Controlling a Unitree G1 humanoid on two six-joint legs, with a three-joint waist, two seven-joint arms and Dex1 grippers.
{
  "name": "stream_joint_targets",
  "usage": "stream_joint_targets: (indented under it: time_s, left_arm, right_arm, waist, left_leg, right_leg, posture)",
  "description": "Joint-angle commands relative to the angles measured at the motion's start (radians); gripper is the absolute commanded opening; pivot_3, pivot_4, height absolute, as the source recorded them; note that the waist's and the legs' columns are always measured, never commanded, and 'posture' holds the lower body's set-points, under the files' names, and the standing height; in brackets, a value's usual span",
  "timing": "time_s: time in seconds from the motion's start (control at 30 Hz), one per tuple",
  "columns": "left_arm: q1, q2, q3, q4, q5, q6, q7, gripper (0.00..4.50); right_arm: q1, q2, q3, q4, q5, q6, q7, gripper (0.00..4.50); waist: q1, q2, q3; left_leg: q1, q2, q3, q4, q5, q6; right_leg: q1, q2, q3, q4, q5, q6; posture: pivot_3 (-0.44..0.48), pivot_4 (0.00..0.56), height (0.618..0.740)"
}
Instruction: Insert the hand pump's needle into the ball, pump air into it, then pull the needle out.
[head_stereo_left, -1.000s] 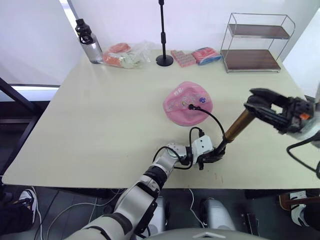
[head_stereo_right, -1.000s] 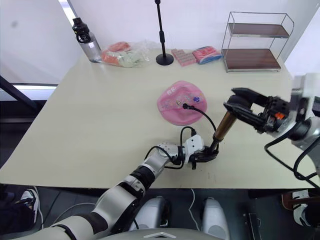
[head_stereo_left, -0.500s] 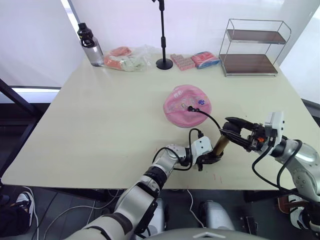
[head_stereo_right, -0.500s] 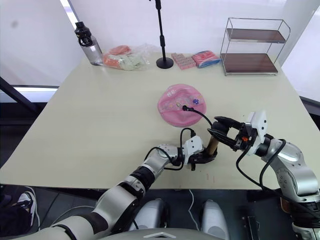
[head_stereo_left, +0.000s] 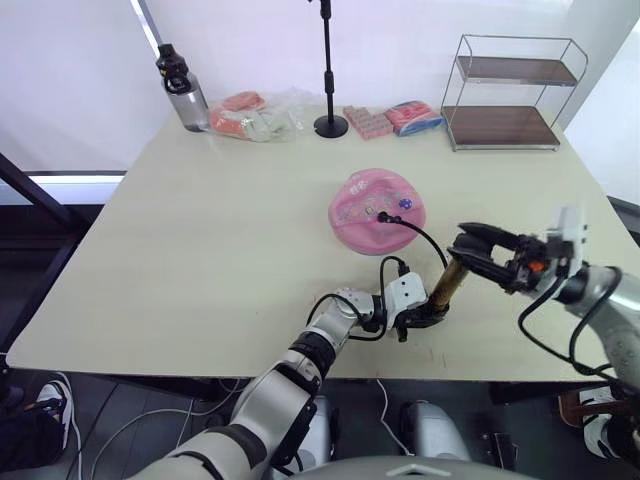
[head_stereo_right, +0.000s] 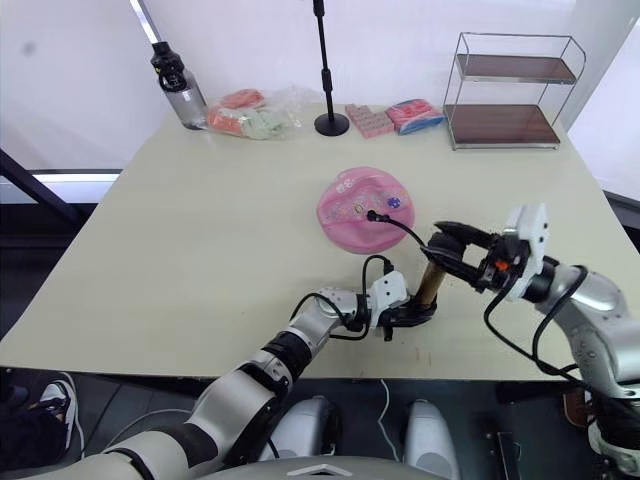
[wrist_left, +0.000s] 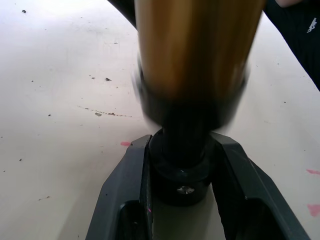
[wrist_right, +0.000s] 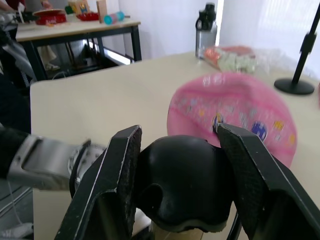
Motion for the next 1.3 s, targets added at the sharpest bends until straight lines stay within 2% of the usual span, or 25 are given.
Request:
stream_joint_targets:
  time_s: [0.03,0.27,0.4,0.5,0.57,0.7,0.87,1.1,1.3]
  left_arm:
    - [0.041,0.023,-0.022,0.061,0.042,0.033,-0.009,1.1]
    - [0.043,0.026,-0.021,0.064,0.042,0.03,-0.012,1.1]
    - [0.044,0.027,-0.021,0.066,0.042,0.028,-0.014,1.1]
    - [0.044,0.026,-0.021,0.067,0.043,0.026,-0.014,1.1]
    - [0.043,0.026,-0.02,0.068,0.043,0.025,-0.013,1.1]
    - [0.042,0.023,-0.02,0.068,0.044,0.025,-0.013,1.1]
    - [0.042,0.02,-0.02,0.065,0.042,0.026,-0.011,1.1]
    - [0.044,0.022,-0.018,0.058,0.04,0.026,-0.01,1.1]
    - [0.044,0.016,-0.019,0.056,0.035,0.016,-0.025,1.1]
  right_arm:
    - [-0.056,-0.053,-0.144,-0.074,0.135,0.068,-0.037,1.91]
    - [-0.19,-0.157,-0.299,-0.044,0.351,0.218,-0.13,1.91]
    - [-0.24,-0.181,-0.323,-0.037,0.42,0.267,-0.165,1.91]
    - [-0.244,-0.181,-0.318,-0.04,0.426,0.284,-0.17,1.91]
    - [-0.212,-0.179,-0.298,-0.051,0.401,0.29,-0.153,1.91]
    - [-0.08,-0.183,-0.191,-0.084,0.24,0.253,-0.068,1.91]
    - [0.007,-0.162,-0.098,-0.067,0.114,0.183,-0.003,1.91]
    - [0.102,-0.12,0.072,0.055,-0.108,0.052,0.056,1.91]
    - [0.115,-0.066,0.174,0.186,-0.25,-0.062,0.079,1.91]
  waist:
    - [0.0,0.0,0.0]
    - [0.0,0.002,0.002]
    - [0.0,0.003,0.004]
    - [0.001,0.003,0.004]
    - [0.002,0.003,0.004]
    - [0.001,0.003,0.003]
    - [0.0,0.0,-0.002]
    - [0.0,-0.005,-0.009]
    - [0.0,-0.005,-0.011]
  left_leg:
    - [0.0,0.0,0.0,0.0,0.0,0.0]
    - [-0.001,0.0,0.0,0.0,0.0,0.0]
    - [-0.001,0.0,0.0,-0.001,0.0,0.0]
    - [-0.012,0.0,0.0,0.001,0.0,0.0]
    - [-0.014,-0.001,0.0,0.002,0.0,0.0]
    - [-0.014,-0.001,0.0,0.001,0.0,0.0]
    - [-0.012,-0.001,-0.001,0.002,0.0,0.0]
    - [-0.011,0.0,-0.003,0.002,0.0,0.0]
    - [-0.009,0.0,-0.004,0.002,0.0,0.0]
  right_leg:
    - [0.0,0.0,0.0,-0.001,0.0,0.0]
    - [0.0,-0.001,-0.001,-0.001,0.0,0.0]
    - [-0.001,-0.001,-0.001,-0.001,0.0,0.0]
    - [-0.011,-0.002,0.0,0.0,0.0,0.0]
    - [-0.013,-0.002,0.0,0.0,0.001,0.001]
    - [-0.012,-0.002,-0.001,0.0,0.003,0.004]
    - [-0.01,-0.001,-0.001,0.0,0.0,0.0]
    - [-0.009,0.0,-0.002,0.0,0.0,0.0]
    - [-0.007,0.0,-0.004,0.0,0.0,0.0]
  posture:
    - [0.0,0.15,0.74]
    - [0.0,0.15,0.74]
    - [0.0,0.15,0.74]
    - [0.0,0.15,0.74]
    - [0.0,0.15,0.74]
    - [0.0,0.15,0.74]
    - [0.0,0.15,0.74]
    - [0.0,0.15,0.74]
    - [0.0,0.15,0.74]
